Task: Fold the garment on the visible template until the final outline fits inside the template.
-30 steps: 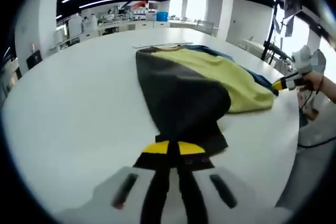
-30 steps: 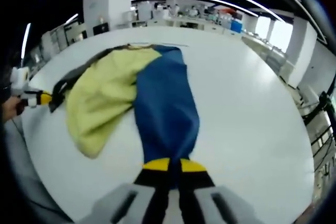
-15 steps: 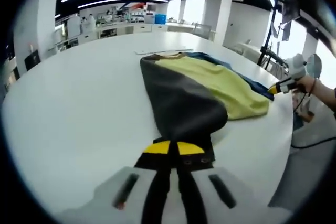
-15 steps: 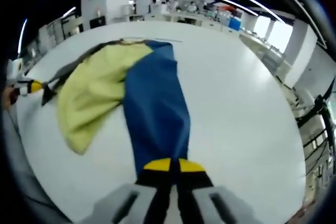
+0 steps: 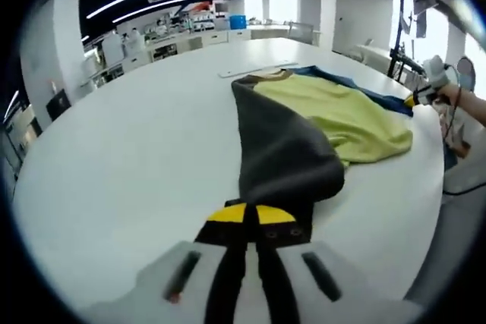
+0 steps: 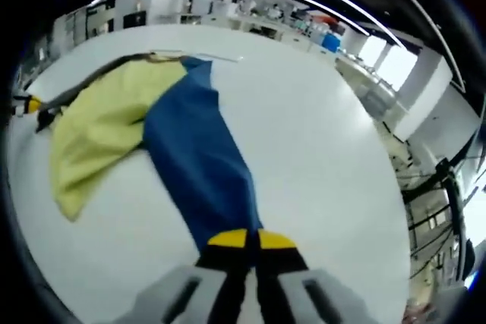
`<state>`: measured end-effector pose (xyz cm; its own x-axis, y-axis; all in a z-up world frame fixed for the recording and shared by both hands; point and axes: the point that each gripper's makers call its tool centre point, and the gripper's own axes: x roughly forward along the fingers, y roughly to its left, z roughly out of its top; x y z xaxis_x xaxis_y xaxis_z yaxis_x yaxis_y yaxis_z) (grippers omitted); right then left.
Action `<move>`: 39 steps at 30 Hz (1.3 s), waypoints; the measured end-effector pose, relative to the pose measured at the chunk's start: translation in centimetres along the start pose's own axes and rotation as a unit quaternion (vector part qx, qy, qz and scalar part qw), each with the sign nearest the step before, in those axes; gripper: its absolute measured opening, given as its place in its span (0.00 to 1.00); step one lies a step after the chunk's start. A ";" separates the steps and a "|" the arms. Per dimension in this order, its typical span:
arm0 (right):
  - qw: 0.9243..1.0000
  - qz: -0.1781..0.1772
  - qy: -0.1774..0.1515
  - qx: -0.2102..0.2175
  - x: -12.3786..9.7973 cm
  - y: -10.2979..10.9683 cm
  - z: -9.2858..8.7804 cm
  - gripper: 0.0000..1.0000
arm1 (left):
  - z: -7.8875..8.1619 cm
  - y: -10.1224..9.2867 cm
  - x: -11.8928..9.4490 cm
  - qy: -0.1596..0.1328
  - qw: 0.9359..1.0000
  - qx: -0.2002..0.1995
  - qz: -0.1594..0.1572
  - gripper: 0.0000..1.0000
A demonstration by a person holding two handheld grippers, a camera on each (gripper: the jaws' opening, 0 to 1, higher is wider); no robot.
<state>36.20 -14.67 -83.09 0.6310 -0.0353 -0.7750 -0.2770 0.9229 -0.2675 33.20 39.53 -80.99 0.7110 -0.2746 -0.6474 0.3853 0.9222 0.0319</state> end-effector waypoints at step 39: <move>0.994 -0.090 0.022 -0.052 4.6 -10.6 3.2 0.00 | -0.9 11.3 2.4 0.066 0.992 0.032 0.102 0.00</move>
<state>44.36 -23.36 -82.01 0.6451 -0.2144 -0.7334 -0.2372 0.8562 -0.4590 38.76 49.54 -82.91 0.6962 -0.0426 -0.7166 0.2807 0.9349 0.2172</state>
